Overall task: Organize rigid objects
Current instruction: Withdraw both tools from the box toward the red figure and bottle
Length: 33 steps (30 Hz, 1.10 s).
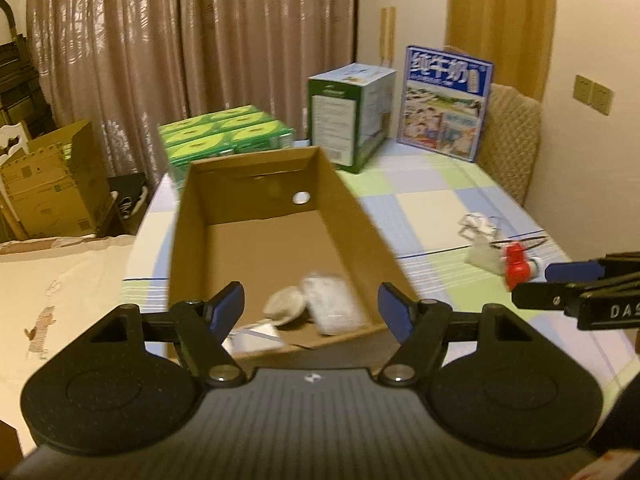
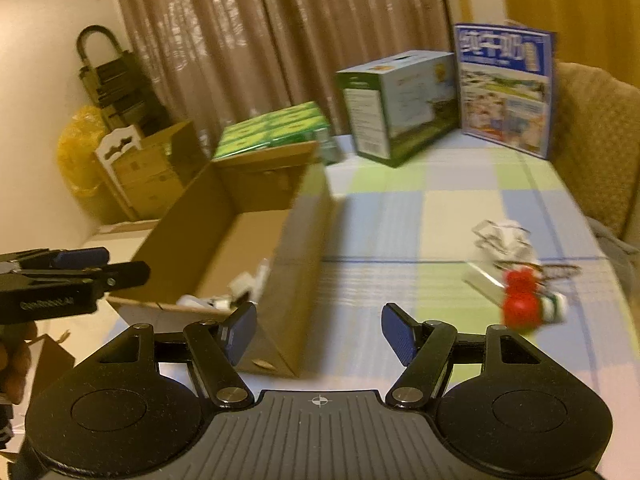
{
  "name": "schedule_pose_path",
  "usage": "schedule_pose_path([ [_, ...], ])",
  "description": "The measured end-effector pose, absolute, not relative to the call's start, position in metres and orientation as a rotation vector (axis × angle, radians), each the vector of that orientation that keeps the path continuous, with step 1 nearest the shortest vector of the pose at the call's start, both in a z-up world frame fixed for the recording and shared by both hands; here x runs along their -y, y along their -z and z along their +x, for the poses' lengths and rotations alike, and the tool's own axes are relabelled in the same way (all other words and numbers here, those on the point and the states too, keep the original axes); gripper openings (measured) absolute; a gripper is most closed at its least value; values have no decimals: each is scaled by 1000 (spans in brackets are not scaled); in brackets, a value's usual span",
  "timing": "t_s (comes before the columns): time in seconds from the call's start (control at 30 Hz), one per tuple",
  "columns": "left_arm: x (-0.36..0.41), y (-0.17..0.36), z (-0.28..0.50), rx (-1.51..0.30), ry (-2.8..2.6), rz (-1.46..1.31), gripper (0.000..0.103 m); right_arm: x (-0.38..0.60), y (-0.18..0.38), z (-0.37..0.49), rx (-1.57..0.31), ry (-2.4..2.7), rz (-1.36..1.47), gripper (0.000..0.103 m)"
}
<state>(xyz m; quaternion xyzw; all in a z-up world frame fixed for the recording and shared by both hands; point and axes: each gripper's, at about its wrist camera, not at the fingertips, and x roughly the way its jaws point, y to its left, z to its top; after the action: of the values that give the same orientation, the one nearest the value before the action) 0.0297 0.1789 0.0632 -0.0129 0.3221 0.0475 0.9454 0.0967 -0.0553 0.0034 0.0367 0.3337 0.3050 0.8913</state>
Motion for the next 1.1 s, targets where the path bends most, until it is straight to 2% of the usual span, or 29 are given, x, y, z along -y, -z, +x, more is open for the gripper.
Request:
schedule_pose_path([
  [0.53, -67, -54, 24, -661, 66, -42, 72, 199, 5, 48, -685, -371, 168, 67],
  [1.1, -16, -31, 61, -696, 123, -15, 74, 240, 13, 80, -671, -316, 158, 67],
])
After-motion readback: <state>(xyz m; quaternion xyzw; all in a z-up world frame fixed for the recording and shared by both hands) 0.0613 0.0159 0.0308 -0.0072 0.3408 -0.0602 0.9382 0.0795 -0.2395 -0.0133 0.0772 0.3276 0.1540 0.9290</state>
